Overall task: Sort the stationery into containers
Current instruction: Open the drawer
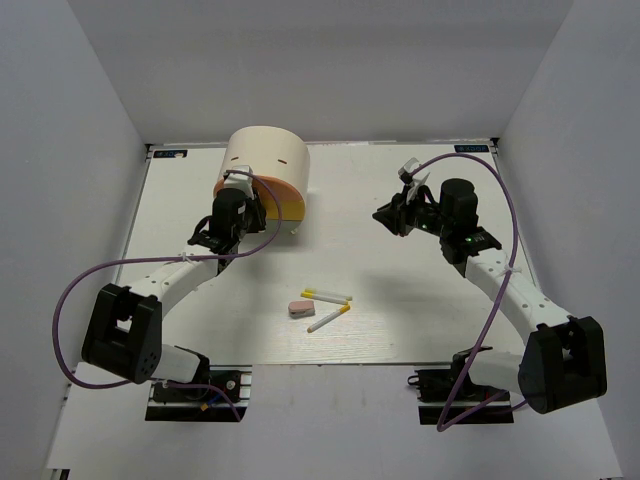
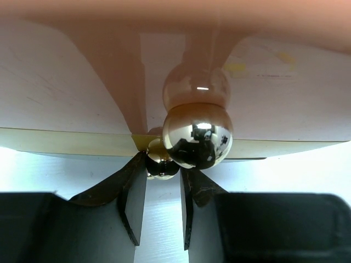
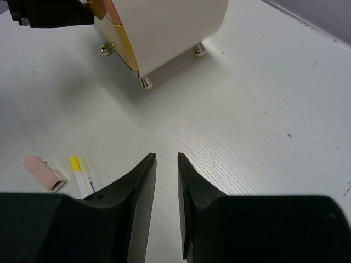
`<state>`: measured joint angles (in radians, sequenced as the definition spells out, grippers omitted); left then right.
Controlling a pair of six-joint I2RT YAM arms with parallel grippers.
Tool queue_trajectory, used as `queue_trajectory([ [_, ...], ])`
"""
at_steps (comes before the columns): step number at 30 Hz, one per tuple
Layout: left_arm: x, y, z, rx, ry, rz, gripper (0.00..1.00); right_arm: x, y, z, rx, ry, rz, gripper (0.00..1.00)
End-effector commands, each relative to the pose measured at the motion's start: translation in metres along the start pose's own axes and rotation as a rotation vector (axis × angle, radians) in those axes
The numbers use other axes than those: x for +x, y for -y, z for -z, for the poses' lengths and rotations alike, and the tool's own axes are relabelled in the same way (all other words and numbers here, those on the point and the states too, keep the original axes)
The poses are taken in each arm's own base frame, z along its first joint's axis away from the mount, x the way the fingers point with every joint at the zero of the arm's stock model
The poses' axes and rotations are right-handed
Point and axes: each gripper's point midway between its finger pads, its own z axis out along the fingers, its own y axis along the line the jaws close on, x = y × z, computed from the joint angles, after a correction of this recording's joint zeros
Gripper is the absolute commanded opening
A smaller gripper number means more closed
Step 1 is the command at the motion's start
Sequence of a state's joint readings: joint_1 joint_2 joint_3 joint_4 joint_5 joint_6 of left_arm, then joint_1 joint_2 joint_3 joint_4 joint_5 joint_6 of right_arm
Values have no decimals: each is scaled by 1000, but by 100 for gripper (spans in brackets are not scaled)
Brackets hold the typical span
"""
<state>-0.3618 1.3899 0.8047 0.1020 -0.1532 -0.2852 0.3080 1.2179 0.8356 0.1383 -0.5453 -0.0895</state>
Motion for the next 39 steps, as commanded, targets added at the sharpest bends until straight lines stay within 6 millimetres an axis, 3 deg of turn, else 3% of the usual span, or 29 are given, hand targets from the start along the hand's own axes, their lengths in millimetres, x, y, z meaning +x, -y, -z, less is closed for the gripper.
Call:
queue_trajectory([
  [1, -26, 6, -1, 20, 66, 14, 13, -10, 0, 2, 3, 40, 40, 28],
  [8, -15, 10, 7, 44, 46, 17, 0, -9, 0, 2, 0, 40, 40, 28],
  [13, -8, 13, 15, 60, 35, 12, 0, -9, 0, 1, -3, 41, 36, 28],
  [14, -16, 14, 20, 67, 58, 16, 0, -6, 0, 1, -3, 34, 31, 28],
  [28, 1, 19, 44, 127, 26, 41, 0, -4, -4, 0, -29, 28, 34, 30],
  [30, 11, 17, 46, 132, 4, 39, 0, -5, -5, 0, -33, 30, 40, 30],
  [34, 15, 18, 48, 139, -9, 47, 0, -1, -8, -1, -53, 22, 38, 33],
  [39, 23, 22, 53, 163, -27, 41, 0, 0, -18, -3, -116, 13, 51, 45],
])
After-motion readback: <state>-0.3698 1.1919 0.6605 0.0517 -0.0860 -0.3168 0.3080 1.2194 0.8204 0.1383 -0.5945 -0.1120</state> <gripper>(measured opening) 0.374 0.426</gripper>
